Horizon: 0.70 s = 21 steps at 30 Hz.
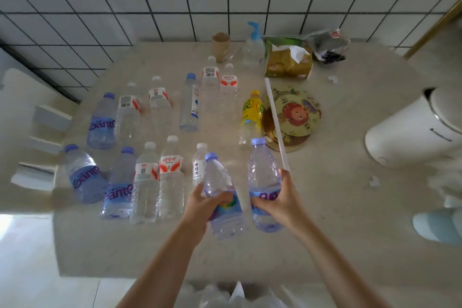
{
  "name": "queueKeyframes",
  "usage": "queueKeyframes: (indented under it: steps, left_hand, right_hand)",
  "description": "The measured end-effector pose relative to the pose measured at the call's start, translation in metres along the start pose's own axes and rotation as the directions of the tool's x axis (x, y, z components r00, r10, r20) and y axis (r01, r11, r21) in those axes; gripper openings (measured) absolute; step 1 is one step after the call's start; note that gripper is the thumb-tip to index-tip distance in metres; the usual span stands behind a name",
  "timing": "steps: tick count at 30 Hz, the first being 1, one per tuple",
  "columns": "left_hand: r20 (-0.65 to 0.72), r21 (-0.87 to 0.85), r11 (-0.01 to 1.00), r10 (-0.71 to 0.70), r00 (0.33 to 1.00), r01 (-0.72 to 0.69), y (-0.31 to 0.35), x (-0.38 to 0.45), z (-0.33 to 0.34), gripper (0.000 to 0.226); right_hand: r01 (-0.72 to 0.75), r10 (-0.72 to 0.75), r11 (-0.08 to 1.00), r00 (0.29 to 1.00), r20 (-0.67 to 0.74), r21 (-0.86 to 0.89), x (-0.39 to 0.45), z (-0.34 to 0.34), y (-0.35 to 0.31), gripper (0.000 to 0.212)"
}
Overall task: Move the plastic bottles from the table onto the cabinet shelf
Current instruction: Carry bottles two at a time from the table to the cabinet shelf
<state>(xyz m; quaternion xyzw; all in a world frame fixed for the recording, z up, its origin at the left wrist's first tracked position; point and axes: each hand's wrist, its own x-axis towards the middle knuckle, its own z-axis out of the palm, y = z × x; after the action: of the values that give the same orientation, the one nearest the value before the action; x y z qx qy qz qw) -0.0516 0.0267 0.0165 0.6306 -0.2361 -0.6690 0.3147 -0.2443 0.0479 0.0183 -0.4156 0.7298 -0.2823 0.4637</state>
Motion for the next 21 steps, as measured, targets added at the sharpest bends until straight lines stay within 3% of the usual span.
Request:
queueKeyframes:
  steps: [3, 7, 16, 19, 21]
  left_hand:
    - [0.17, -0.095, 0.994, -0.035, 0.985, 0.052, 0.0, -0.01, -0.005, 0.055]
    - [0.314, -0.051, 0.995, -0.063, 0.947, 0.083, -0.003, -0.015, -0.01, 0.052]
    - [0.56, 0.269, 0.963, -0.154, 0.814, -0.003, -0.013, -0.014, -0.024, 0.071]
    - [0.626, 0.369, 0.929, -0.222, 0.748, -0.033, -0.02, -0.024, -0.028, 0.066]
    - [0.63, 0.417, 0.907, -0.238, 0.739, -0.063, -0.028, -0.035, -0.026, 0.065]
  right_hand:
    - [-0.032, 0.033, 0.999, 0.997, -0.074, 0.011, -0.018, -0.003, -0.002, 0.082]
    - [-0.085, 0.104, 0.99, 0.979, -0.173, 0.111, -0.041, 0.004, 0.001, 0.082]
    - [-0.122, 0.319, 0.866, 0.881, -0.35, 0.484, -0.125, 0.041, 0.01, 0.068]
    - [-0.105, 0.414, 0.793, 0.816, -0.404, 0.6, -0.163, 0.055, 0.021, 0.066]
    - [-0.092, 0.456, 0.761, 0.78, -0.428, 0.643, -0.187, 0.062, 0.029, 0.062]
